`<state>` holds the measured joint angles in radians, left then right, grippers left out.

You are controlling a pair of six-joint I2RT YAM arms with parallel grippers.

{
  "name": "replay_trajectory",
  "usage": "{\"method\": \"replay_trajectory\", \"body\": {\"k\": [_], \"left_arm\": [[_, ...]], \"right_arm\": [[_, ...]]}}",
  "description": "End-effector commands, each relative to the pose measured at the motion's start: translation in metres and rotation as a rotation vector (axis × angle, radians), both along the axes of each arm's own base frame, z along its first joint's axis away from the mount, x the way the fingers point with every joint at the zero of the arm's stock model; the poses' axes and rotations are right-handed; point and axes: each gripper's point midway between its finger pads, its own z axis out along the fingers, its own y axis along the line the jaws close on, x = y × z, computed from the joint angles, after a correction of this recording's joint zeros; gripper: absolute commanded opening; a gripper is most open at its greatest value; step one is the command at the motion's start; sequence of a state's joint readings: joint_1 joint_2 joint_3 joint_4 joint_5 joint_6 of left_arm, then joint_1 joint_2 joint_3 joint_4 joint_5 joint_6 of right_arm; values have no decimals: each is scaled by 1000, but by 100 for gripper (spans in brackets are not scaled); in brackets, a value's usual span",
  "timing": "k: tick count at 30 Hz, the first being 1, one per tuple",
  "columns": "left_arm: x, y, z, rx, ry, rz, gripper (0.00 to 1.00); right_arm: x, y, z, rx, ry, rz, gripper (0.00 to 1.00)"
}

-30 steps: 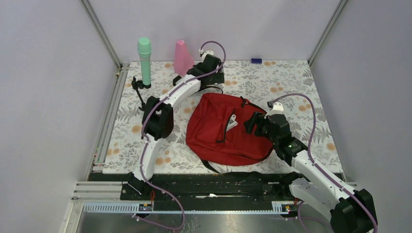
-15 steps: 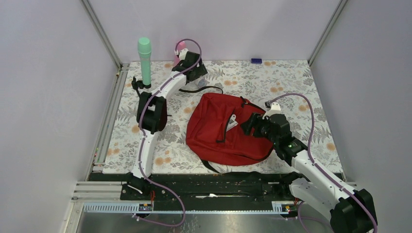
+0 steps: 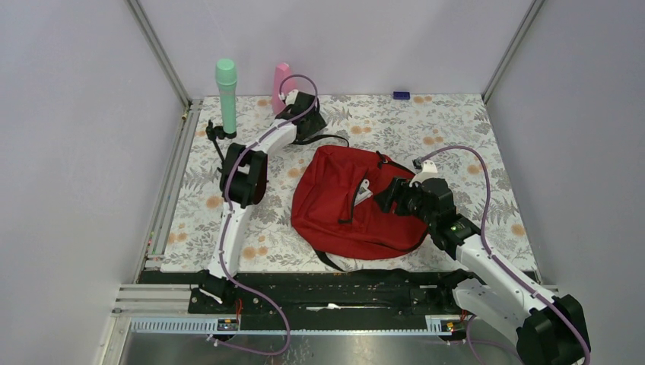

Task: Pack the student bag
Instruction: Pick up the stationery from the center of the board.

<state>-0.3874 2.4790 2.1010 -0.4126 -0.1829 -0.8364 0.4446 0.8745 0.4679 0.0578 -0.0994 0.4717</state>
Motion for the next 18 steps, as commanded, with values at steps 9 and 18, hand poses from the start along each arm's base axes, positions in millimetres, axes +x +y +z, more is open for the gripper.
{"method": "replay_trajectory", "body": {"k": [9, 18], "left_arm": [[-13, 2, 98, -81, -275, -107, 28], [-53, -10, 190, -38, -438, -261, 26]], "right_arm": [[0, -15, 12, -69, -74, -21, 72], [-8, -11, 10, -51, -43, 7, 73]]}}
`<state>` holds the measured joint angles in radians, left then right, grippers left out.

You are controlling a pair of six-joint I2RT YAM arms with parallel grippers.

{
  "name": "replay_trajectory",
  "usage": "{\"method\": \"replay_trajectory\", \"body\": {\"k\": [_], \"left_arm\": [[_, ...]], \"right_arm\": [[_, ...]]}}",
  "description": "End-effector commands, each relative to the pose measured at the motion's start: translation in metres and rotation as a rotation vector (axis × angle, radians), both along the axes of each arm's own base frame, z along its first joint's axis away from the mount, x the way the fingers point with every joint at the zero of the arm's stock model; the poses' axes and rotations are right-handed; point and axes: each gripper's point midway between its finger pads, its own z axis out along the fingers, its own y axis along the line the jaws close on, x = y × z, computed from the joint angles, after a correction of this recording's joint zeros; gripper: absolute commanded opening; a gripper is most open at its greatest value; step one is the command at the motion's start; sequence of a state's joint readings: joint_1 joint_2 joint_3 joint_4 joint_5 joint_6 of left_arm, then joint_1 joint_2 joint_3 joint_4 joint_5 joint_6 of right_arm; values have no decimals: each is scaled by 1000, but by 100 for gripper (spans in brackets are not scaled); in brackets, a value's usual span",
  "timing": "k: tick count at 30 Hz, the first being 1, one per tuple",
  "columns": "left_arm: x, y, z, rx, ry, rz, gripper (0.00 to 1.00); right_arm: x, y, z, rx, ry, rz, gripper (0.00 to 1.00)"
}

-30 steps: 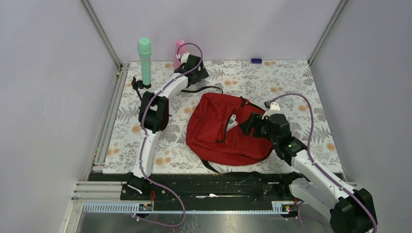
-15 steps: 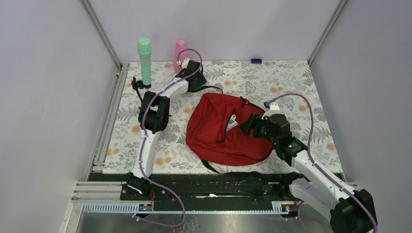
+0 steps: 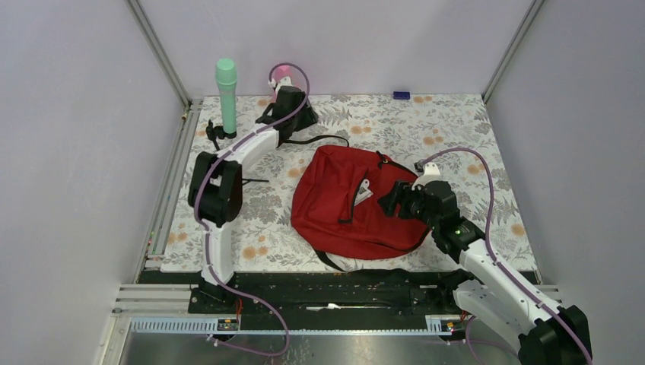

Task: Pack the student bag
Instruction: Pick up the stationery from the center of the board, then place the stationery at the center of the board.

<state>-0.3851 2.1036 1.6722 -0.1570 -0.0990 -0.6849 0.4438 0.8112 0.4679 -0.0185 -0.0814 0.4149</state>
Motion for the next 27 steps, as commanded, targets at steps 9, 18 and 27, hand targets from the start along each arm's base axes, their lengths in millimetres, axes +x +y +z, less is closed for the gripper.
{"method": "replay_trajectory", "body": {"k": [9, 18, 27], "left_arm": [[-116, -61, 125, -46, -235, -338, 26], [-207, 1, 70, 31, -91, -243, 28], [-271, 98, 4, 156, -28, 41, 33]], "right_arm": [[-3, -16, 20, -35, -70, -42, 74], [-12, -18, 14, -19, -58, -42, 73], [-11, -13, 9, -1, -48, -30, 73]]}}
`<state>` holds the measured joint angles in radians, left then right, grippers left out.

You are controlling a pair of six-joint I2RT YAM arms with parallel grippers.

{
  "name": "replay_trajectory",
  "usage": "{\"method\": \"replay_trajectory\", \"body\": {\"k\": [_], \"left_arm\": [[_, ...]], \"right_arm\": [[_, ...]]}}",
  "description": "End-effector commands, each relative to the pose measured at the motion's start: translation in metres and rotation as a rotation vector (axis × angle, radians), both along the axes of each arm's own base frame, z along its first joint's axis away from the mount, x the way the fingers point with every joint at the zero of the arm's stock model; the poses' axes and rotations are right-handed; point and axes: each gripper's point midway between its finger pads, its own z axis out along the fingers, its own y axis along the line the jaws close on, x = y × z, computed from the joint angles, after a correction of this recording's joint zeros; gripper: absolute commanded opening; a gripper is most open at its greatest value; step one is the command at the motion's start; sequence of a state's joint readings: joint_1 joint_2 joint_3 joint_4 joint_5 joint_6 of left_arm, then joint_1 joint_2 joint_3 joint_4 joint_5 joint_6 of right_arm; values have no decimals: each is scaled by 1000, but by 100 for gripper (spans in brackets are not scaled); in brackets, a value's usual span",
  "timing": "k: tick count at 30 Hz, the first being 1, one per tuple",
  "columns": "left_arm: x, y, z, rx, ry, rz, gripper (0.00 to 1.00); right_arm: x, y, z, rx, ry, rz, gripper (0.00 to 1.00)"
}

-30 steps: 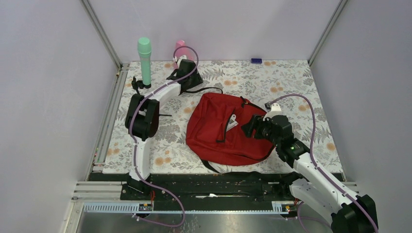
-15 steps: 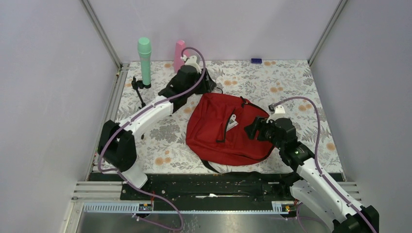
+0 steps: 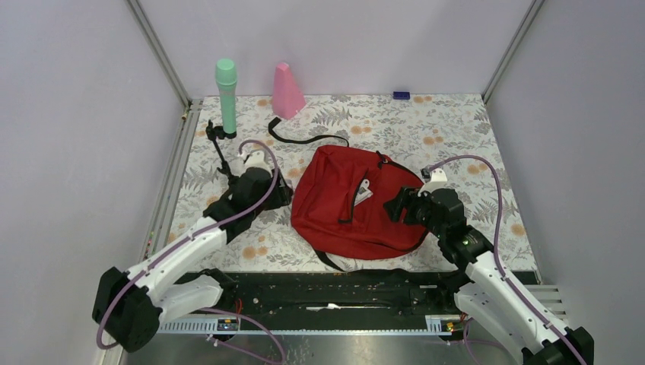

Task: Pack the student bag
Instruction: Place the stationery at the center of the board.

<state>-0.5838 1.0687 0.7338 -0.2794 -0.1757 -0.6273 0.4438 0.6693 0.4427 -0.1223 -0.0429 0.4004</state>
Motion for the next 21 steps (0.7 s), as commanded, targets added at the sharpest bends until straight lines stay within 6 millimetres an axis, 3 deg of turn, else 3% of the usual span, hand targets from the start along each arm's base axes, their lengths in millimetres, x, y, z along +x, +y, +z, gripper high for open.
{"method": "replay_trajectory", "body": {"k": [1, 6, 10, 17, 21], "left_arm": [[-6, 51, -24, 62, -29, 245, 33], [-14, 64, -50, 50, 16, 314, 39], [-24, 62, -73, 66, 104, 304, 44], [-37, 52, -94, 50, 193, 252, 57], [-40, 54, -99, 57, 208, 256, 73]], "right_arm": [[5, 4, 6, 28, -21, 4, 73], [4, 8, 7, 41, -12, 20, 73], [2, 5, 8, 37, -15, 11, 73], [0, 3, 3, 11, -21, 25, 73], [0, 2, -1, -27, -25, 43, 73]]}}
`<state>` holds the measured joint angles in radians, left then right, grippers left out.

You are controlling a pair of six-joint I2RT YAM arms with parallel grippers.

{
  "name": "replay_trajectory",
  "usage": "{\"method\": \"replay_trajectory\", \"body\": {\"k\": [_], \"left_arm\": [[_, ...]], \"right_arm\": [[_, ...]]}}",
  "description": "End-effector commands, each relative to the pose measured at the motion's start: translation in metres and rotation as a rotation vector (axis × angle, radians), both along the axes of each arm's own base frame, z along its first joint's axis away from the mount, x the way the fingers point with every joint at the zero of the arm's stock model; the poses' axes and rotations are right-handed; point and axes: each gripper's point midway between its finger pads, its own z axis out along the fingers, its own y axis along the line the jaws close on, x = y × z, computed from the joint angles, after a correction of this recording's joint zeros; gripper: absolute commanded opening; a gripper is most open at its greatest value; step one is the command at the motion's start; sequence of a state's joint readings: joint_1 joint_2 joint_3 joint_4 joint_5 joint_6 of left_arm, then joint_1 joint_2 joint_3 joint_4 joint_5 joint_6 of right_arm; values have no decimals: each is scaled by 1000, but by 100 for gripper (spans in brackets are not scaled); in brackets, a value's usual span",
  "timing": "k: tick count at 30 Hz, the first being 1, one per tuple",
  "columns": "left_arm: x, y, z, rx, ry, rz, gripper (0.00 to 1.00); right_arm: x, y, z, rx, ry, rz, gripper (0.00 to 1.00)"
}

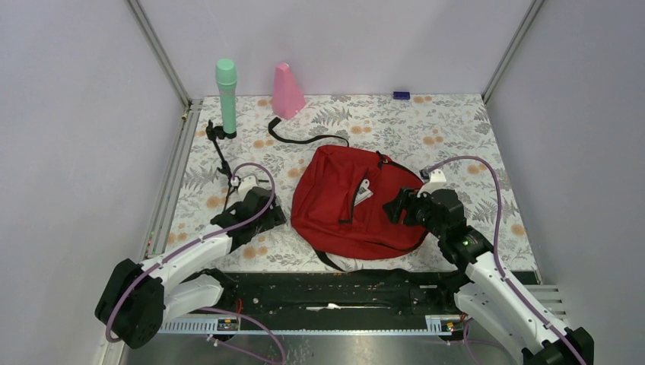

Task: Pack the student bag
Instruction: Place the stationery at the center of the board, then adjust the student bag at the center of the board.

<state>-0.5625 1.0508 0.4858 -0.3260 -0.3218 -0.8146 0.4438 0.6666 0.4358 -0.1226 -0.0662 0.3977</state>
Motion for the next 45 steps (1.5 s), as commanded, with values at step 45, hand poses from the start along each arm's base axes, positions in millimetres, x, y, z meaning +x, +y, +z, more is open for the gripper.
{"method": "replay_trajectory", "body": {"k": [45], "left_arm": [[72, -241, 92, 814, -384, -742, 99]], "right_arm": [[19, -55, 8, 20, -93, -351, 86]]}}
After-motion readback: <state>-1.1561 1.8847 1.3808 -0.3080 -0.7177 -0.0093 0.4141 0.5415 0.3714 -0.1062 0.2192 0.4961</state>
